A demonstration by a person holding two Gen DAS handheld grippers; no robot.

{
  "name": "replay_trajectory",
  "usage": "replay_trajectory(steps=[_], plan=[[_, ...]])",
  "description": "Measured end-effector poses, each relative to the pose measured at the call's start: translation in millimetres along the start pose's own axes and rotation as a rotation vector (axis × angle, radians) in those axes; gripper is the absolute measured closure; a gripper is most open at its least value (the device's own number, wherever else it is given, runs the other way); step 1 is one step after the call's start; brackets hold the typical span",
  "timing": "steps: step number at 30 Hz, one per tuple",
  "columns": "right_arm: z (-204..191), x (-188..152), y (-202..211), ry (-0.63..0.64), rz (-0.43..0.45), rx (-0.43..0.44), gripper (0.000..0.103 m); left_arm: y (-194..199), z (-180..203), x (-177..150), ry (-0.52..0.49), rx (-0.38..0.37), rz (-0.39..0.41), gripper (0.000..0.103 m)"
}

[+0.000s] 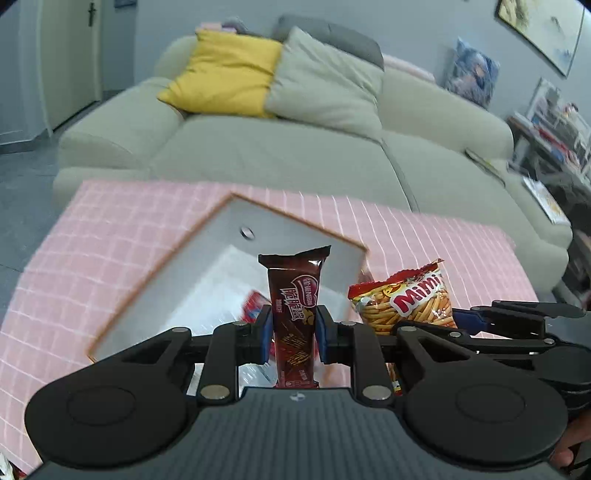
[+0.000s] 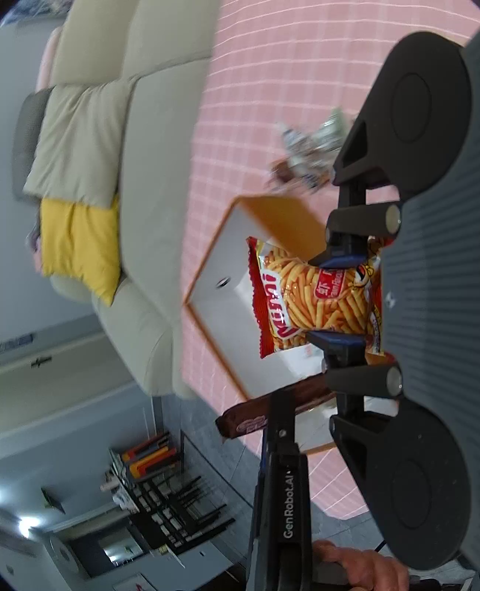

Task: Organize snacks
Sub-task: 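Carry the chocolate bar and Mimi bag over the orange box with both grippers, then open both grippers to drop the chocolate bar and Mimi bag into the box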

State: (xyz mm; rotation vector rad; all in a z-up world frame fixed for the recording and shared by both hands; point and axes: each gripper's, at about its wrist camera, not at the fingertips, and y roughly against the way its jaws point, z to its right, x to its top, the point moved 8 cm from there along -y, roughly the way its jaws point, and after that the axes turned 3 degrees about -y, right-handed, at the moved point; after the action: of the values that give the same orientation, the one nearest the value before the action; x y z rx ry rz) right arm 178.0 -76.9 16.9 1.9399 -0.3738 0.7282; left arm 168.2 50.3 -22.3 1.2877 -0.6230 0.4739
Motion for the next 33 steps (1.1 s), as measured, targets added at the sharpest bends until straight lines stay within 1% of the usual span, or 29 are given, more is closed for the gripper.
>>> replay_trajectory(steps=[3,6,8,12,15,18,22,24,27,33], plan=[[-13.2,16.6,-15.8,0.054,-0.008,0.016,0.072,-4.8,-17.1,9.6,-0.009,0.035,-0.013,0.078],[-27.7,23.8,-44.0,0.135,-0.064,0.024,0.072,-21.0,-27.8,12.8,-0.039,0.068,-0.053,0.078],[-33.8,24.1,-62.3,0.171,-0.107,0.018,0.072,-35.3,-31.5,10.2,-0.074,0.087,-0.102,0.078],[-41.0,18.9,-100.7,0.215,-0.188,-0.001,0.072,-64.8,-48.0,-1.2,-0.086,0.100,-0.194,0.078],[-39.9,15.6,-125.4,0.255,-0.223,-0.035,0.072,-86.4,-58.5,-7.8,-0.063,0.097,-0.242,0.078],[-35.7,10.4,-142.0,0.292,-0.243,-0.076,0.072,-102.3,-68.0,-16.3,-0.061,0.106,-0.266,0.078],[-25.9,10.8,-164.4,0.308,-0.264,-0.123,0.072,-123.4,-74.7,-19.8,-0.109,0.151,-0.287,0.078],[-20.4,10.0,-174.7,0.308,-0.281,-0.132,0.072,-134.8,-76.3,-22.4,-0.126,0.159,-0.309,0.078],[-14.5,6.0,-183.6,0.315,-0.300,-0.149,0.072,-146.5,-80.0,-28.2,-0.123,0.158,-0.336,0.078],[-4.4,-2.9,-199.6,0.311,-0.327,-0.176,0.071,-164.3,-84.5,-35.8,-0.129,0.176,-0.364,0.078]])
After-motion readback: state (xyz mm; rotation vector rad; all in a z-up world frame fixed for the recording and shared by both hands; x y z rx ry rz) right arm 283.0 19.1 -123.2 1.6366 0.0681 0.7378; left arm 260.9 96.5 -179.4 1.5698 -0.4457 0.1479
